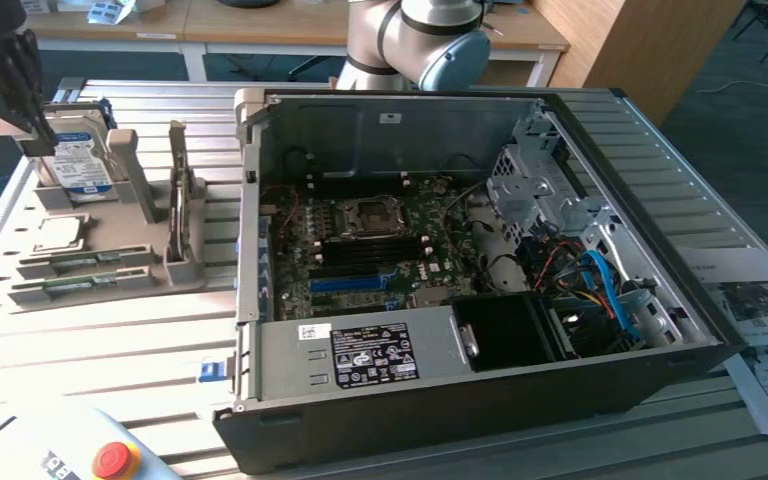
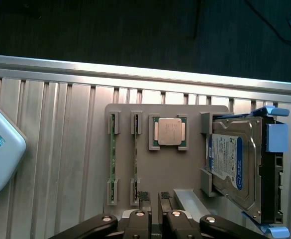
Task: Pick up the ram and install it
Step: 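Pick up the ram and move it above insertion slot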
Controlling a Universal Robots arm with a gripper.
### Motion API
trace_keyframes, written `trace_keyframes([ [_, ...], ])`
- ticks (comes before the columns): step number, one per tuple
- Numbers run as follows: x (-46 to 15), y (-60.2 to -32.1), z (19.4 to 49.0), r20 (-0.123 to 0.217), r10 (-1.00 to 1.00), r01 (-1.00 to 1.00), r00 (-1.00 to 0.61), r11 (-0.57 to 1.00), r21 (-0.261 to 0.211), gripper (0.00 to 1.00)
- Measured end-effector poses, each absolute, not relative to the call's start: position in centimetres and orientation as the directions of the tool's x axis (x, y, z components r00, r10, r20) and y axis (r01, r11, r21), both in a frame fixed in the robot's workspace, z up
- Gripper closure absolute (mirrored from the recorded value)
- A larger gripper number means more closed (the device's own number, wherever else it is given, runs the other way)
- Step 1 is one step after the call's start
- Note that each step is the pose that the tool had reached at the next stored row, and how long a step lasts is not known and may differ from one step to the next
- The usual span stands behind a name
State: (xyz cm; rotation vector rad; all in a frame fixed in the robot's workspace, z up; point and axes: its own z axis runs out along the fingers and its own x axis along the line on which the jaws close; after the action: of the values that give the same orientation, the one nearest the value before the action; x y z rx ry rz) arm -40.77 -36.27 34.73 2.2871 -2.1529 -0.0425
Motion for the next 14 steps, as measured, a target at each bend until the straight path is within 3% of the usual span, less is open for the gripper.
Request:
trace_keyframes([
  [1, -40.77, -36.27, 34.73, -0.019, -0.998, -0.998, 0.060, -0.060, 0.019, 0.76],
  [14, -40.77, -36.27, 34.73, -0.019, -0.998, -0.998, 0.060, -0.061, 0.019, 0.76],
])
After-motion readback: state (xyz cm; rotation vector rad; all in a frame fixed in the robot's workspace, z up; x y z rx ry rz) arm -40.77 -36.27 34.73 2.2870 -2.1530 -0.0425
